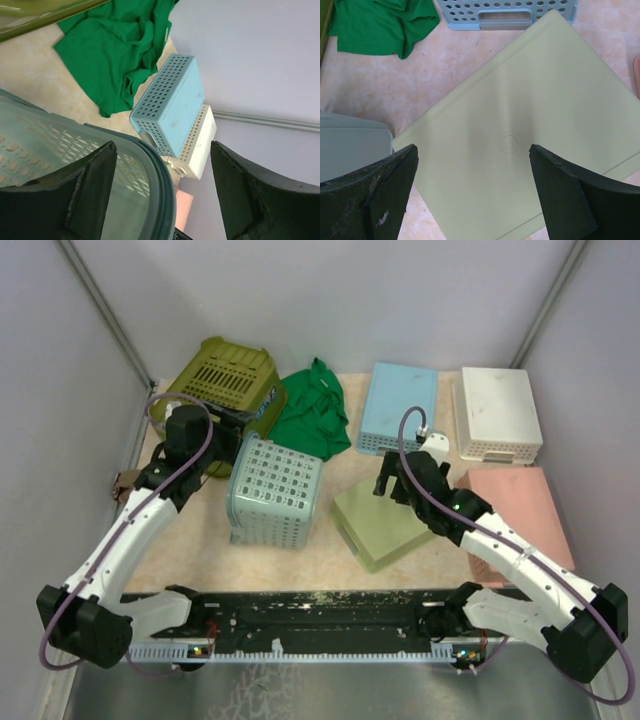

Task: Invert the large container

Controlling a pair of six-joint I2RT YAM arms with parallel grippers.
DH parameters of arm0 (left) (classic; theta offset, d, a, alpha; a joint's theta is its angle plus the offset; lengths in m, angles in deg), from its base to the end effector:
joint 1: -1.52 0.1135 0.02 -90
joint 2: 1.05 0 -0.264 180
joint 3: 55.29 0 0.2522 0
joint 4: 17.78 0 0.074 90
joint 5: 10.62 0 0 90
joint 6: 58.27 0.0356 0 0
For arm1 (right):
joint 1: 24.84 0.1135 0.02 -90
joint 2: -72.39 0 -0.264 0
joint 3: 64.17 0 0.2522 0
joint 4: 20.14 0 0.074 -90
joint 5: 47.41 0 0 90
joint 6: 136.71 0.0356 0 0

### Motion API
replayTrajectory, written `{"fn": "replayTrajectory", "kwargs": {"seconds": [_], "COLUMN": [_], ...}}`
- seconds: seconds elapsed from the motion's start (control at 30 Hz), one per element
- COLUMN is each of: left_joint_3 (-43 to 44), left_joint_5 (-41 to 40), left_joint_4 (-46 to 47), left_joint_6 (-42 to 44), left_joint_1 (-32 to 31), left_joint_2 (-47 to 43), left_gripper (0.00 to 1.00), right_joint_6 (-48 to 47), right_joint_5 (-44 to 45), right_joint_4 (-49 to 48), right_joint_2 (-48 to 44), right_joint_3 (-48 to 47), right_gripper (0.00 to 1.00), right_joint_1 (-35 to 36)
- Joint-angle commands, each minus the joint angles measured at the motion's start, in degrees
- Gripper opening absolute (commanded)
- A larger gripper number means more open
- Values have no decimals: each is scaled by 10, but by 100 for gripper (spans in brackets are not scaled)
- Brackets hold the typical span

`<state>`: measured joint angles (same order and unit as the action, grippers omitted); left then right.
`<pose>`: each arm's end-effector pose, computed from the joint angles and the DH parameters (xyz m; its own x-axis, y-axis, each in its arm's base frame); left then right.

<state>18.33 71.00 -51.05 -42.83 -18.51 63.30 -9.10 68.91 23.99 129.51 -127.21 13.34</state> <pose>0.2408 -0.0823 0.3477 -0.3078 -0.9028 -0.3003 -0.3114 0.3939 -0.8648 0.1754 0.1179 0.2957 -0.5562 0.2585 -0.7898 0.0748 0.9621 0.2623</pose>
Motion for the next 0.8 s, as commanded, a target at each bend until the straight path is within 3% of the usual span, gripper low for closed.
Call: {"fn": "replayTrajectory", "kwargs": {"seconds": [0.0,0.2,0.4,0.5,0.67,0.77], "left_joint_3": [34,47,108,175,221,213], "left_joint_5": [-1,-23,1,23,130,151], "left_joint_4": [45,19,-30,-112,-211,-241], "left_joint_6": [41,126,325,417,569,633], "left_joint_1": [3,3,20,41,112,129], "left_joint_2": [7,-15,-16,18,27,-21], "left_gripper": [82,99,100,100,100,100], "right_joint_6": [12,2,-11,-15,-32,-51], "right_joint_5": [19,23,20,14,5,6], "right_joint_4": [-1,-4,-14,-16,-20,-21], "right_joint_2": [-21,-10,2,12,19,27], "right_joint_3": [6,1,-4,-11,-20,-31], "right_gripper": [92,92,92,92,92,92], "right_joint_1": [-4,-3,-3,-4,-4,-4]}}
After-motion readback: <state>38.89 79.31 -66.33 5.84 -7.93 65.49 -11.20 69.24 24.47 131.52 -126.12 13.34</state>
